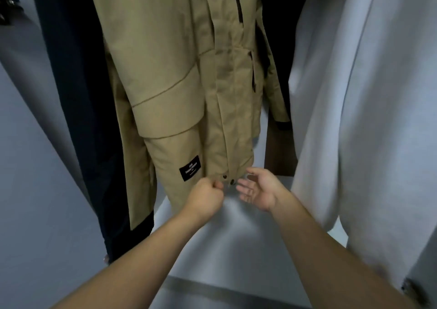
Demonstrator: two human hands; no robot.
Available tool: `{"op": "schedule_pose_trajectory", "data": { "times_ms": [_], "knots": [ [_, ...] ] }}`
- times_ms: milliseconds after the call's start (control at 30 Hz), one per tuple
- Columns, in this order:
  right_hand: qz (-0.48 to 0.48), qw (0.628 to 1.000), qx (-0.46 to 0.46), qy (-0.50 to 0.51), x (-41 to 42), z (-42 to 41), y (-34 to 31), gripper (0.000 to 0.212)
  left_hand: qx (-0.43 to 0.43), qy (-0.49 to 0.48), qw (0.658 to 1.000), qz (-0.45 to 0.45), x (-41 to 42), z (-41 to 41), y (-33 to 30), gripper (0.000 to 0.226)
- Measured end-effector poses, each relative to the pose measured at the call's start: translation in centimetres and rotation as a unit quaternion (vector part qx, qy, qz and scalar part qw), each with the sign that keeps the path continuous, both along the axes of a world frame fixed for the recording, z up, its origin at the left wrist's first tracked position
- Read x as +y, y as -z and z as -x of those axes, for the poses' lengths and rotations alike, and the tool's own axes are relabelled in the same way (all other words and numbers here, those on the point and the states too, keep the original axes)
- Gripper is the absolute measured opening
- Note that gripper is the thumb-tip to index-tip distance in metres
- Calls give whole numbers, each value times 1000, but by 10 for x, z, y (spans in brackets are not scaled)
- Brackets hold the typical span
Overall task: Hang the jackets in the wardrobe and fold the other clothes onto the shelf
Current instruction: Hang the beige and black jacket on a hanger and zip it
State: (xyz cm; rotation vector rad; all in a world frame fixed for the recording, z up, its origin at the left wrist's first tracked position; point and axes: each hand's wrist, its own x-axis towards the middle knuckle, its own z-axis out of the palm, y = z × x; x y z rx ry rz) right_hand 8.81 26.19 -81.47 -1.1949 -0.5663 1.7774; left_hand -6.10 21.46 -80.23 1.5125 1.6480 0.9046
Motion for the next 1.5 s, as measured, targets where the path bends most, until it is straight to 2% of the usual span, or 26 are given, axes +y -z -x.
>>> {"op": "schedule_pose_trajectory", "data": {
  "times_ms": [67,133,200,267,400,500,600,667,767,833,933,1000,1100,1200,1500],
  "knots": [
    [-1,1000,7,-16,5,6,12,29,-85,-32,992,88,3,0,24,28],
    [3,999,16,-38,11,12,24,15,-156,-83,975,137,7,-2,41,23],
    [5,999,16,-34,14,14,35,11,-273,-150,935,170,14,-5,56,14],
    [-14,1000,5,-9,16,13,46,11,-384,-174,886,193,22,-11,66,14],
    [-44,999,-21,0,13,3,62,8,-551,-159,805,155,35,-26,62,17],
    [-67,997,-25,3,10,-4,69,18,-598,-152,778,118,41,-28,56,13],
    [-90,996,18,-7,5,-7,72,14,-602,-122,784,87,38,-27,58,6],
    [-118,992,40,-17,1,-8,73,14,-591,-94,799,62,33,-26,64,5],
    [-165,986,33,-16,-2,-9,74,17,-532,-76,843,19,24,-24,72,6],
    [-193,981,21,-3,-3,-9,75,11,-487,-54,872,-6,16,-22,75,7],
    [-215,976,-14,6,-5,-8,72,15,-413,-32,910,-19,8,-20,73,19],
    [-220,974,-48,-6,-8,-7,69,16,-371,-38,928,-20,8,-19,73,15],
    [-213,974,-73,-14,-10,-9,69,10,-350,-35,936,-22,11,-18,72,5],
    [-204,977,-62,-13,-11,-12,68,8,-337,-35,940,-36,13,-19,73,6],
    [-171,985,-38,9,-10,-12,74,3,-373,-56,926,-29,19,-28,74,10]
  ]
}}
